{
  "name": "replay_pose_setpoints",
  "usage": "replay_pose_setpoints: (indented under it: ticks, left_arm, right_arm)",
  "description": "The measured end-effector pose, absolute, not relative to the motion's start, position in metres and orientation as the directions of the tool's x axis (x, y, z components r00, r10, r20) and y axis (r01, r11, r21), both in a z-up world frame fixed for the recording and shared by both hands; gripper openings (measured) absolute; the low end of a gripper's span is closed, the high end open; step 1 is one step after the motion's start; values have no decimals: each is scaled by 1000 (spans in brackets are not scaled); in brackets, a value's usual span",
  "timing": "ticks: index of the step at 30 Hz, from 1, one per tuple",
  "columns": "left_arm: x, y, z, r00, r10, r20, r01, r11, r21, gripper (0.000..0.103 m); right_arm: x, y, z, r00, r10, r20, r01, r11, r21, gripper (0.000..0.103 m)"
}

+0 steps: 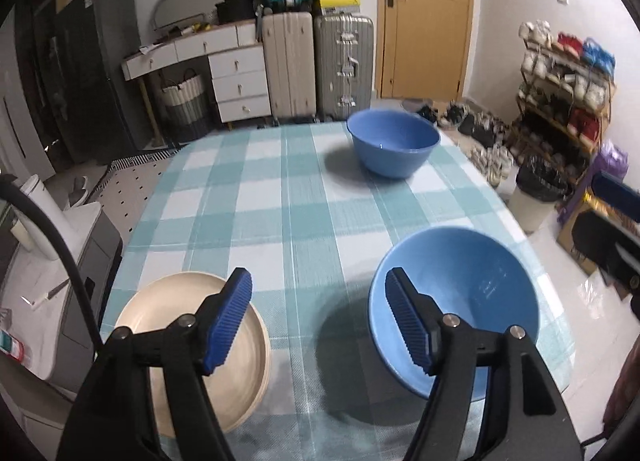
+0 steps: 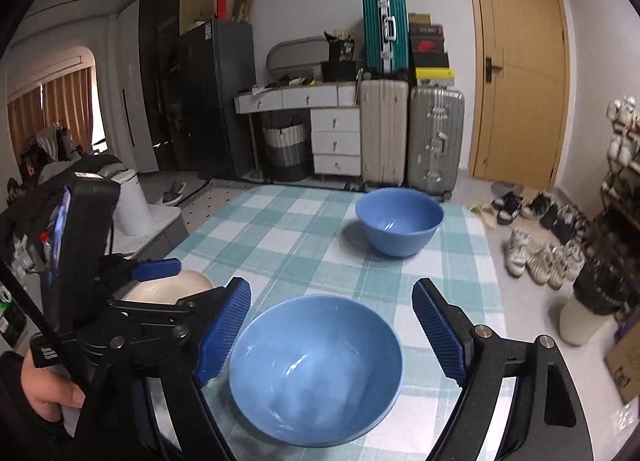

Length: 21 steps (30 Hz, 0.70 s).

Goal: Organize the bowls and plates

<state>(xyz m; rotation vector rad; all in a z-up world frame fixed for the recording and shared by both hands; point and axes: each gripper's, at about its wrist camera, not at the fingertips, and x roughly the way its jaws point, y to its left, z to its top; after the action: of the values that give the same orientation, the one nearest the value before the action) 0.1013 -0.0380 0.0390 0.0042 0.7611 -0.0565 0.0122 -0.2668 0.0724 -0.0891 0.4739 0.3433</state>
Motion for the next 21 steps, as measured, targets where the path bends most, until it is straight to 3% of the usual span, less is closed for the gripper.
replay_pose_setpoints:
  ticks: [3,7,9,12,17,19,21]
  left_arm:
    - [97,-34,43,758,-45,-651,24,999,-41,92]
    - [87,-36,50,820,-8,-572,6,1000,-4,92]
    - [88,-36,52,835,8,-550,-8,1000,2,93]
    - [89,-33,52,849,10,-529,-23,1000,-18,93]
    - [80,-25,50,899,57,-434,-72,997,-18,94]
    - [78,-21,47,908,67,-413,-82,997,-17,103]
    - [79,-17,44,907,54,-419,-77,996,-39,103]
  right_arm:
    - [0,-265,69,866,299,-400,-325,946,5,91]
    - [-13,-266,54,891,298,-342,-297,953,55,93]
    - [-17,-271,49,912,277,-302,-259,961,98,100]
    - [-25,-283,37,942,246,-229,-203,960,194,102]
    - [-18,-289,24,931,263,-253,-210,953,220,102]
    - [-16,-289,20,930,255,-263,-206,957,203,102]
    - [-10,-291,16,922,258,-288,-199,955,218,102]
